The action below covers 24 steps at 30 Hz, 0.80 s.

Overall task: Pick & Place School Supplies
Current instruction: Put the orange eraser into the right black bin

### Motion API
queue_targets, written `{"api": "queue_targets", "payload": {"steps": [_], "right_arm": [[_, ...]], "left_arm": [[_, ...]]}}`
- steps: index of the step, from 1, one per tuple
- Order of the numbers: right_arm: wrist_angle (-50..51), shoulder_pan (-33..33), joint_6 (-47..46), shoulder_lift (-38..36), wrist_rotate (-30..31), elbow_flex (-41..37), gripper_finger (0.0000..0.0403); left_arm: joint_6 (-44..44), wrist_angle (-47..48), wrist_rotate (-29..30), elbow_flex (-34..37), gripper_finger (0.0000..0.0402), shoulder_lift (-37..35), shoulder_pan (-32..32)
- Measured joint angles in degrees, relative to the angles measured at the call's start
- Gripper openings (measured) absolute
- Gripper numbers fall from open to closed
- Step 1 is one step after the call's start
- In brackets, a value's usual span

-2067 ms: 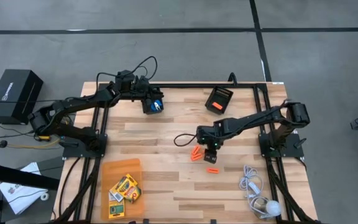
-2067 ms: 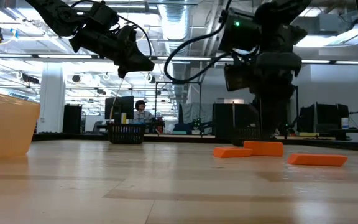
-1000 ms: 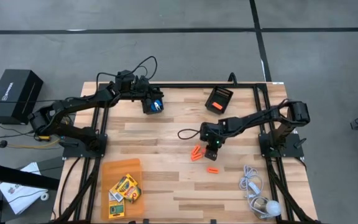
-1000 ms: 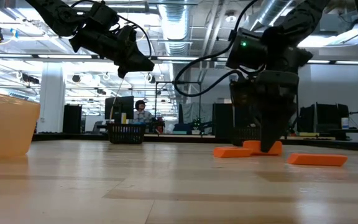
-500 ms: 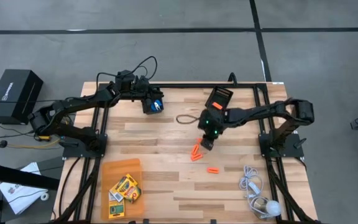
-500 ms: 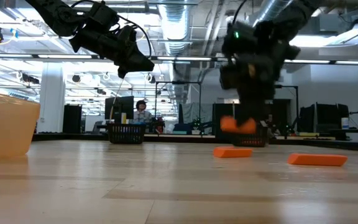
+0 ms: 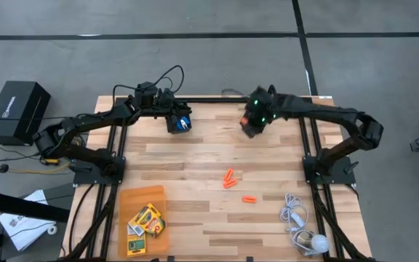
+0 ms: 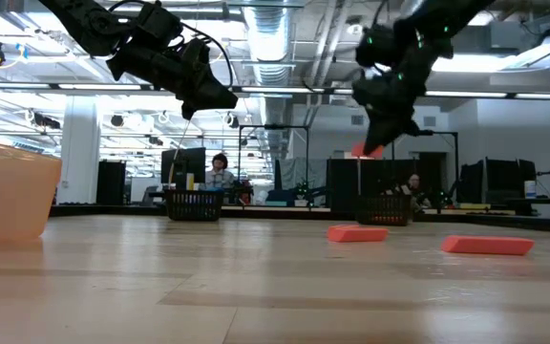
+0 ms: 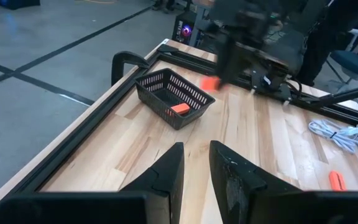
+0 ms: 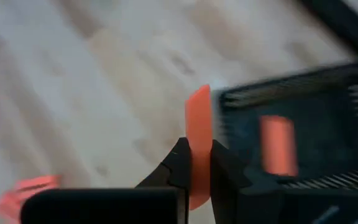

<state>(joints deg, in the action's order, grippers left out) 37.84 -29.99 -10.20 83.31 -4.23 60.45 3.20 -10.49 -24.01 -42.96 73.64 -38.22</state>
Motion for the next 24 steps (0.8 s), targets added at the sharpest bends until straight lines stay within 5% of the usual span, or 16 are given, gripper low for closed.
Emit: {"api": "queue_targets", "payload": {"steps": [11,20,24], "right_arm": [[-0.1,-14.8,5.0,5.3,-2.5,0.0,0.0022],[-1.5,-17.9,4.3,12.6,-4.9,0.0,0.0022],[-1.7,-18.4,1.8,14.7,-5.0,0.0,0.0072]], "left_arm": [[0.2,0.0,0.0,0.0,0.0072,0.0,0.0],[0.6,0.0,0.0,0.0,0.0072,0.0,0.0],[0.7,0.0,0.0,0.0,0.0072,0.0,0.0]]}}
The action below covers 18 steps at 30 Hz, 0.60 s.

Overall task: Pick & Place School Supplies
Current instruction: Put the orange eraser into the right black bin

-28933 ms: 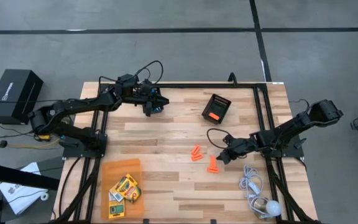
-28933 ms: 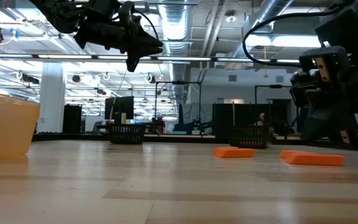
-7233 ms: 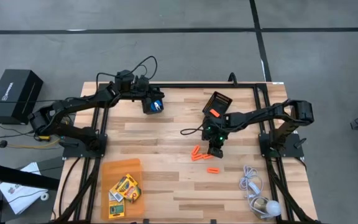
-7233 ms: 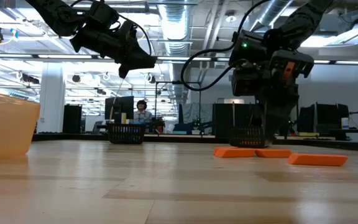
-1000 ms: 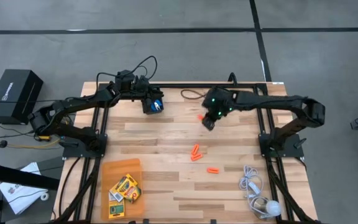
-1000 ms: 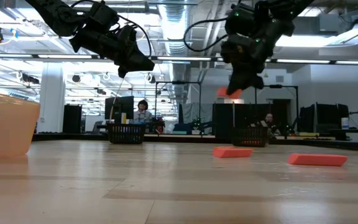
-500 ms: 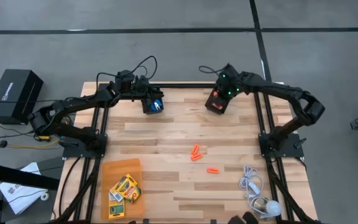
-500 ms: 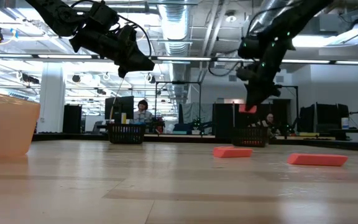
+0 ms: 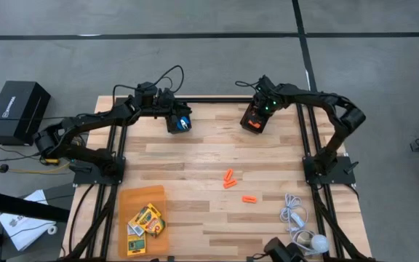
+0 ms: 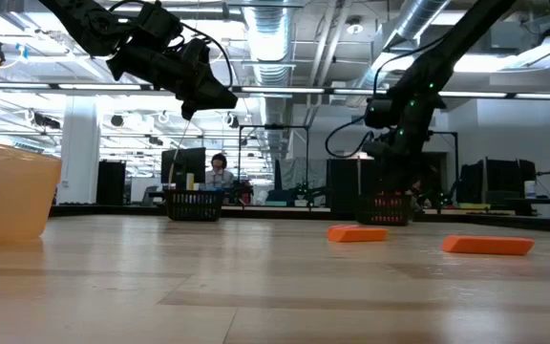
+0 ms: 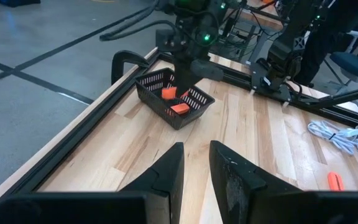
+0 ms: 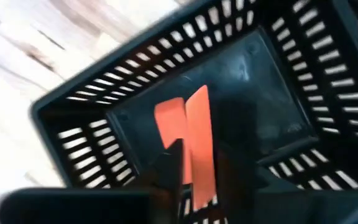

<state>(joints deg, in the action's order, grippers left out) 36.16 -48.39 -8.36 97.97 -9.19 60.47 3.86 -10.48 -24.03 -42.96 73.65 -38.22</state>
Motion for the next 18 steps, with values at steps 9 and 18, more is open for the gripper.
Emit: {"api": "queue_targets", "payload": {"steps": [9,18], "right_arm": [[0.6,-1.3,1.9,0.2,-2.5,2.6,0.0234],[0.9,-0.7,0.8,-2.6,-15.0,12.1,0.0178]], "left_arm": [[0.0,0.0,0.2,0.0,0.0072,0.0,0.0],[3.8,-3.1,-2.0,0.0,0.0072,0.0,3.2]]}}
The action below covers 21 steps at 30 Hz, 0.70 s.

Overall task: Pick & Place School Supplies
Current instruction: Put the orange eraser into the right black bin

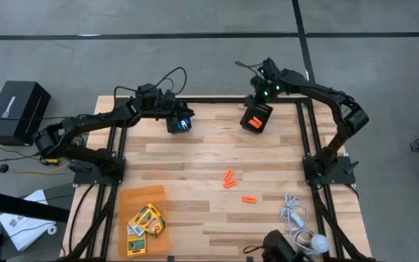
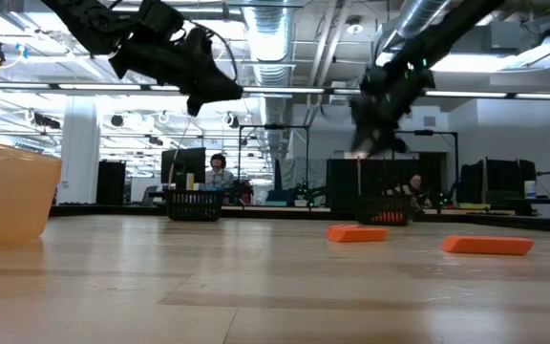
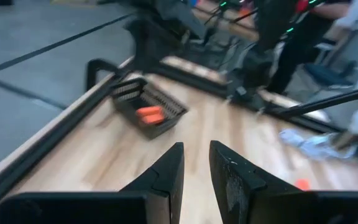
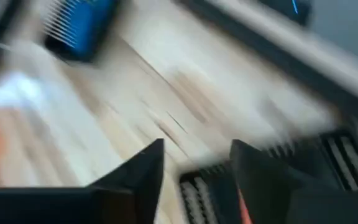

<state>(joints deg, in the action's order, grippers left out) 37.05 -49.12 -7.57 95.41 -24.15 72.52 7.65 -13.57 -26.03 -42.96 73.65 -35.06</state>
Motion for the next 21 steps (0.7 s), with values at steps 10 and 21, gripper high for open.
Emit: {"api": "queue_targets", "payload": {"steps": [10,21], "right_arm": [[-9.1,13.0,-2.9,-10.3,-1.8,4.1,0.0011],[-12.4,25.4,-7.7,-13.6,8.4,4.0,0.0005]], "left_arm": [[9.9,-9.1,-1.1,-0.7,0.0072,3.1,5.2],[10.7,-8.4,-12.6,-5.4,0.0061,20.9,13.2]]}}
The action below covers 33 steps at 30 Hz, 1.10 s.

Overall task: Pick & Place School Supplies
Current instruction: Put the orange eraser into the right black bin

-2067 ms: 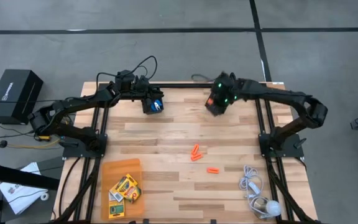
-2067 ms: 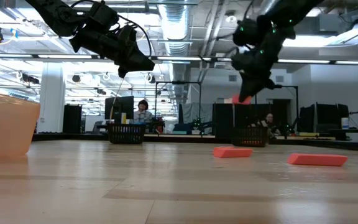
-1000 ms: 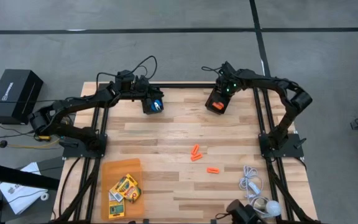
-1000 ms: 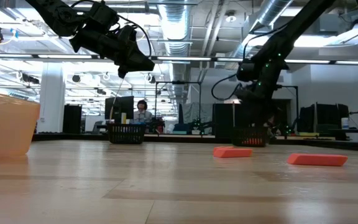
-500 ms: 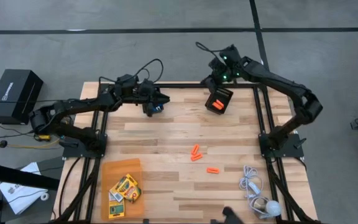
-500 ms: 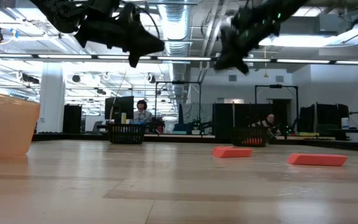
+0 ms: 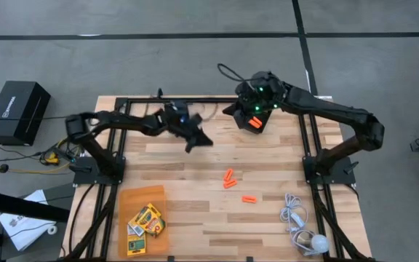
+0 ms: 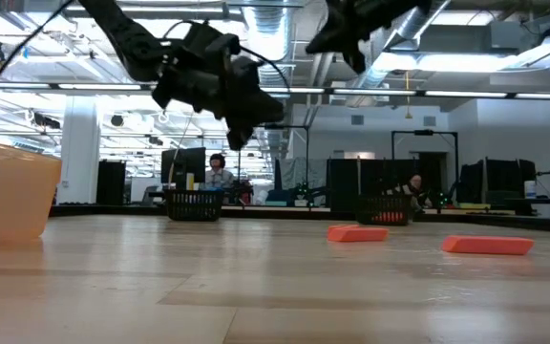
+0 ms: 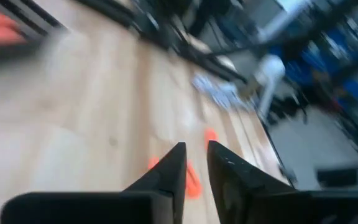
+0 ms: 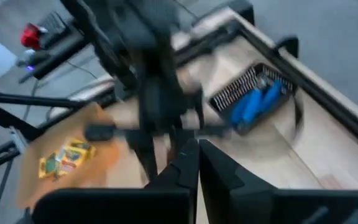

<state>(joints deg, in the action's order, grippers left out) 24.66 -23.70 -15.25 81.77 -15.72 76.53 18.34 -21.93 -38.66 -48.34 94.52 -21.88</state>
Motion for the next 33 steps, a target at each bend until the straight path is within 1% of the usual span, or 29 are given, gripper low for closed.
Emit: {"api": "queue_targets", "payload": {"steps": [5,9,16,20,24,26,30,33], "right_arm": [[-0.4,-0.1,0.2,-4.7,1.0,0.0,0.0002],[0.5,-1.9,0.8,-9.3,1.0,-0.1,0.0001],[3.7,-5.4,5.5,-17.0,0.8,0.0,0.0],[6.7,-7.4,7.1,-19.7,0.6,0.0,0.0],[10.0,-8.9,9.7,-21.5,-0.6,0.0,0.0],[11.3,-9.4,9.9,-22.0,-0.9,0.0,0.0],[12.3,-9.8,12.1,-22.7,-3.4,0.0,0.0],[12.6,-9.7,12.3,-23.0,-3.8,0.0,0.0]], "left_arm": [[-1.8,0.0,-1.8,-1.1,0.001,5.3,5.5],[-2.9,-1.6,-1.0,-2.5,0.0006,8.8,8.5],[-8.0,-3.1,7.6,-5.6,0.0001,11.0,12.1],[-12.4,-3.1,11.9,-7.1,0.0001,11.4,14.3],[-18.2,-2.7,18.7,-7.3,0.0001,12.3,16.7],[-19.9,-3.1,20.1,-7.4,0.0001,14.0,17.4],[-19.8,-2.6,21.4,-7.3,0.0001,18.5,17.5],[-19.9,-3.3,22.9,-7.3,0.0001,21.0,17.4]]}}
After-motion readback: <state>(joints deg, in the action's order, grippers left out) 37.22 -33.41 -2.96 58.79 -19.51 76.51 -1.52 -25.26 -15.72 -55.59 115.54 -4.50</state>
